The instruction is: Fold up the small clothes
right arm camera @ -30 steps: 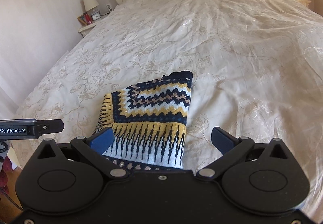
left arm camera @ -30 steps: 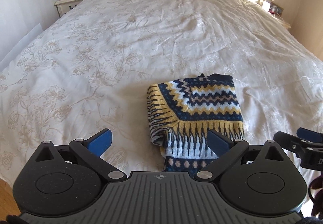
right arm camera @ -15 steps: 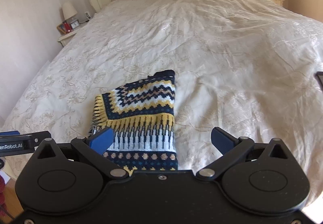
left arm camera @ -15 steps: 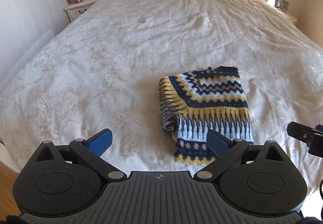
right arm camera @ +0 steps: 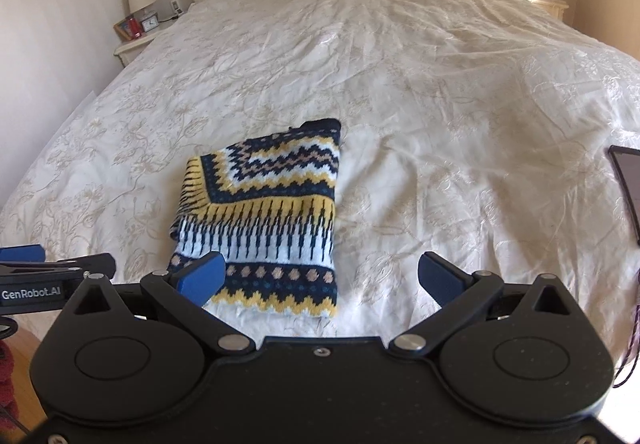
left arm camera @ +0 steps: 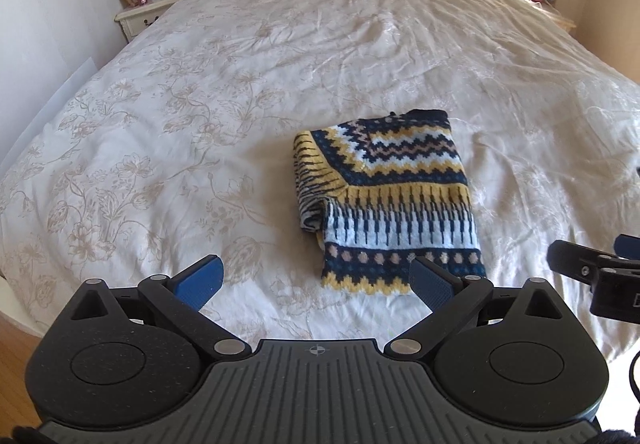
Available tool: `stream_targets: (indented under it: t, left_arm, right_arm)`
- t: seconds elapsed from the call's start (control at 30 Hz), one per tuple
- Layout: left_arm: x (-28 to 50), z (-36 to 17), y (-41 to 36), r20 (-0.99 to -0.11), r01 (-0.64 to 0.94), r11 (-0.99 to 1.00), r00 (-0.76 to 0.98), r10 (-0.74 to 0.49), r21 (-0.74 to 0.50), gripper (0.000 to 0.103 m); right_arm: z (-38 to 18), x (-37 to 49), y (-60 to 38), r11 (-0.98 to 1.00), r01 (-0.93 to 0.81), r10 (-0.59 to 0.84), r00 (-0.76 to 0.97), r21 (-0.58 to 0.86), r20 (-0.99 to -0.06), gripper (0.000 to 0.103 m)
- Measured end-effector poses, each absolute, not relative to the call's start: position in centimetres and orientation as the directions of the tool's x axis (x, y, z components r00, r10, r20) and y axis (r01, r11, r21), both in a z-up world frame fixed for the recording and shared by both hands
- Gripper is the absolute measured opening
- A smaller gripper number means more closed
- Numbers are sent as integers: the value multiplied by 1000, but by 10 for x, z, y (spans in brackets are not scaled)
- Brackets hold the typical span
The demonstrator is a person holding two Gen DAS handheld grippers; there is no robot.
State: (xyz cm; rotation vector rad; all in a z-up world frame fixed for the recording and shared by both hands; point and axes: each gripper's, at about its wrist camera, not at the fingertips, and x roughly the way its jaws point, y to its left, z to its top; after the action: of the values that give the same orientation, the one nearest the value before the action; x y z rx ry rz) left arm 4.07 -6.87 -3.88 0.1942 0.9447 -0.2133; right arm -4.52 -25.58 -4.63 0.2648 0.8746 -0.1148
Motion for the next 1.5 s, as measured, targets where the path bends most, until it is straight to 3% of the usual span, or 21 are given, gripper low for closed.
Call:
stream_targets:
  t: [1.5]
  left_arm:
    - [71, -76, -63, -913, 231, 973, 403, -70, 27, 101]
  right_arm:
    - [-79, -18, -256, 946, 229, 75, 532, 229, -843, 102]
